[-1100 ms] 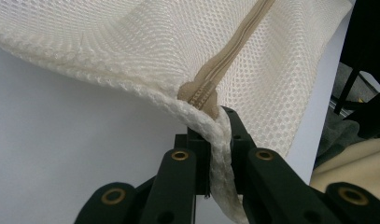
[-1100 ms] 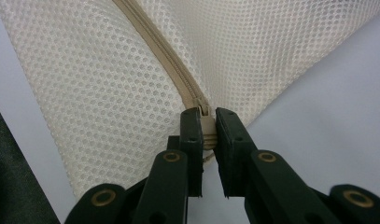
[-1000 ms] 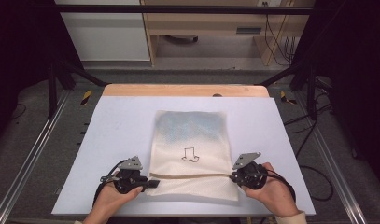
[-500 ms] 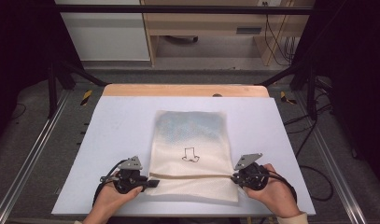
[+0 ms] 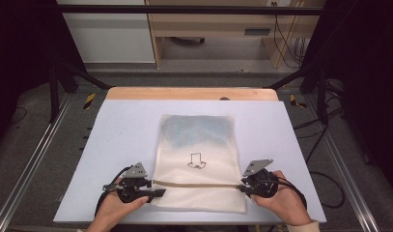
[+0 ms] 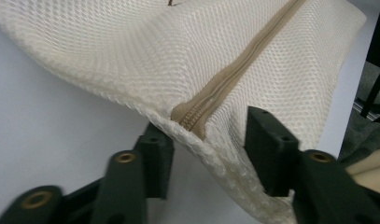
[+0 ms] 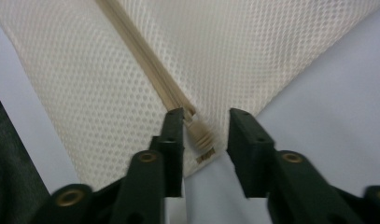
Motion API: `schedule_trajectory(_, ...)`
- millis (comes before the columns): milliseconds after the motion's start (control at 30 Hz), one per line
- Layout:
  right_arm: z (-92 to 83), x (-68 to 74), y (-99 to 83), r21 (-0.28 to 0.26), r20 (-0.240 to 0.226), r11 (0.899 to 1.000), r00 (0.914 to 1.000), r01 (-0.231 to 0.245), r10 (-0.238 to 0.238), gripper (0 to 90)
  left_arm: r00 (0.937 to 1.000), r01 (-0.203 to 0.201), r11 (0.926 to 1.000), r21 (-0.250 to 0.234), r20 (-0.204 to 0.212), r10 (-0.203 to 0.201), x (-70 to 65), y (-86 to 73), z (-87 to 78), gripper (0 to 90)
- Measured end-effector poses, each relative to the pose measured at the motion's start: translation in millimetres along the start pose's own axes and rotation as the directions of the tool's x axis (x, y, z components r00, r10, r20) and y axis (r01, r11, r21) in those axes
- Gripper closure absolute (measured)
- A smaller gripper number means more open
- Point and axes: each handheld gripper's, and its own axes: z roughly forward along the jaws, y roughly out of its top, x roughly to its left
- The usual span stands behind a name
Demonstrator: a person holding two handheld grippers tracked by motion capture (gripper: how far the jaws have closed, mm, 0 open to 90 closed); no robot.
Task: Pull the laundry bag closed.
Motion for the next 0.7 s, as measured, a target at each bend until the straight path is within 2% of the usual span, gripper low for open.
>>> schedule_trajectory(33,0.0,0.0,0.0,0.000,0.000,1.000,1.0000,0.000,0.000,64.2,1.0000,0.000,1.0000,0.000,0.000,0.000,0.0,0.0,0.0,44.8)
schedule_trajectory(67,-2.7,-1.5,1.1,-0.046,0.001,0.999,0.9996,-0.029,0.029,50.8,0.9999,0.003,1.0000,-0.009,-0.010,-0.003,0.1,0.0,-1.6,38.7)
schedule_trajectory(100,-2.7,-1.5,1.1,-0.046,0.001,0.999,0.9996,-0.029,0.029,50.8,0.9997,0.007,0.9998,-0.020,-0.024,-0.007,0.3,0.2,-3.3,38.7)
schedule_trajectory(167,-4.1,-4.4,3.6,-0.101,0.032,0.994,0.9981,-0.049,0.052,37.1,0.9986,0.012,0.9993,-0.036,-0.050,-0.014,1.5,0.9,-7.2,28.4)
schedule_trajectory(200,-5.4,-8.4,6.2,-0.141,0.068,0.986,0.9929,-0.088,0.098,26.7,0.9954,0.008,0.9983,-0.058,-0.094,-0.013,3.5,0.7,-11.3,20.1)
schedule_trajectory(233,-5.4,-8.4,6.2,-0.141,0.068,0.986,0.9929,-0.088,0.098,26.7,0.9954,0.008,0.9983,-0.058,-0.094,-0.013,3.5,0.7,-11.3,16.2)
schedule_trajectory(300,-7.1,-11.0,7.9,-0.199,0.139,0.975,0.9820,-0.099,0.128,18.6,0.9918,0.016,0.9979,-0.063,-0.126,-0.024,5.4,0.6,-15.9,13.9)
schedule_trajectory(333,-9.0,-12.3,8.4,-0.223,0.152,0.968,0.9774,-0.111,0.147,16.9,0.9892,0.014,0.9977,-0.066,-0.145,-0.023,6.5,0.4,-18.5,11.9)
schedule_trajectory(367,-12.8,-15.8,8.5,-0.271,0.172,0.954,0.9688,-0.127,0.178,10.7,0.9858,0.010,0.9974,-0.071,-0.167,-0.022,7.8,0.3,-21.0,8.8)
schedule_trajectory(400,-14.9,-17.3,8.4,-0.294,0.180,0.945,0.9629,-0.143,0.201,10.3,0.9787,-0.003,0.9953,-0.097,-0.205,-0.017,10.9,0.9,-26.9,8.8)
schedule_trajectory(433,-14.9,-17.3,8.4,-0.294,0.180,0.945,0.9629,-0.143,0.201,10.3,0.9787,-0.003,0.9953,-0.097,-0.205,-0.017,10.9,0.9,-26.9,8.4)
schedule_trajectory(533,-20.4,-23.4,5.0,-0.348,0.220,0.926,0.9475,-0.147,0.233,6.5,0.9616,-0.037,0.9899,-0.137,-0.274,-0.002,16.3,2.3,-35.9,7.2)
schedule_trajectory(567,-21.7,-25.3,3.6,-0.356,0.226,0.922,0.9439,-0.151,0.241,6.7,0.9586,-0.042,0.9884,-0.146,-0.285,-0.001,18.6,2.1,-38.5,7.1)
schedule_trajectory(600,-23.1,-28.8,0.2,-0.363,0.236,0.919,0.9394,-0.153,0.249,6.8,0.9562,-0.032,0.9858,-0.165,-0.292,-0.017,23.5,0.7,-43.0,6.5)
schedule_trajectory(633,-23.1,-28.8,0.2,-0.363,0.236,0.919,0.9394,-0.153,0.249,6.8,0.9562,-0.032,0.9858,-0.165,-0.292,-0.017,23.5,0.7,-43.0,6.5)
schedule_trajectory(667,-23.7,-30.4,-1.6,-0.362,0.246,0.920,0.9356,-0.154,0.253,6.8,0.9531,-0.035,0.9850,-0.169,-0.302,-0.018,25.9,-0.2,-45.5,6.5)
schedule_trajectory(700,-24.4,-33.9,-4.4,-0.366,0.258,0.916,0.9284,-0.163,0.268,6.7,0.9516,-0.041,0.9837,-0.175,-0.307,-0.015,28.1,-0.9,-48.0,5.9)
